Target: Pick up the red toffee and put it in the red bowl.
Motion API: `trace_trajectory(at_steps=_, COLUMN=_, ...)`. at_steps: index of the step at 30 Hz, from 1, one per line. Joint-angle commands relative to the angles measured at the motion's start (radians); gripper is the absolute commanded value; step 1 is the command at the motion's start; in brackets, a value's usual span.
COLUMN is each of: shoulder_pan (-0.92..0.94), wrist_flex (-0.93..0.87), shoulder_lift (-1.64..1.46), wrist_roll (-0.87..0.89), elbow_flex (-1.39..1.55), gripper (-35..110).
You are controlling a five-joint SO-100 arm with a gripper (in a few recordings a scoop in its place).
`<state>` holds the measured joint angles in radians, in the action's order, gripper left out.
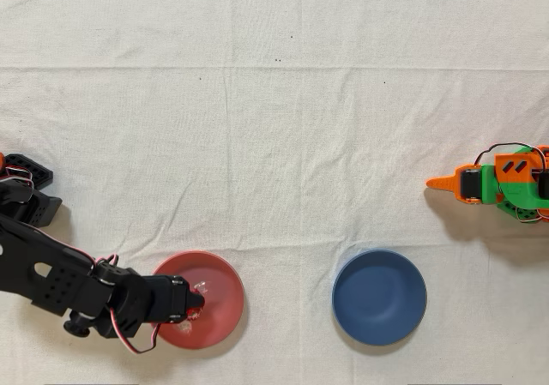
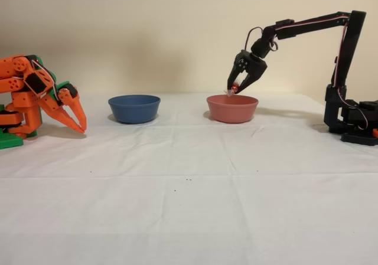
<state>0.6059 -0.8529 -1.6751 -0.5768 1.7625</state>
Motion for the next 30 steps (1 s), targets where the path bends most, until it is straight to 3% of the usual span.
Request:
trace_trajectory(at_steps=1, shoulder_pan=0.037, wrist_flex=0.000, shoulder_lift=-0.011, wrist_roll=-0.014, elbow_flex=-0.095, gripper=21)
trace_trajectory(at_steps=6, shoulder_pan=0.066, wrist_flex=-0.057, shoulder_lift=0.032, wrist_roll=-0.041, elbow_flex=-0.179, gripper=30)
trace_trajectory(at_steps=20, shoulder_pan=0.091, wrist_flex=-0.109, shoulder_lift=0.017, wrist_roll=0.021, elbow_flex=-0.239, gripper=30)
trace_trajectory(at_steps=24, shoulder_pan=0.080, wrist_flex=-0.129, shoulder_lift=-0.034, wrist_roll=0.094, elbow_flex=-0.229, gripper=11)
trace_trajectory(at_steps=30, shoulder_pan=0.017, wrist_flex=-0.147, shoulder_lift=-0.147, wrist_roll=0.215, elbow_flex=-0.176, gripper=2)
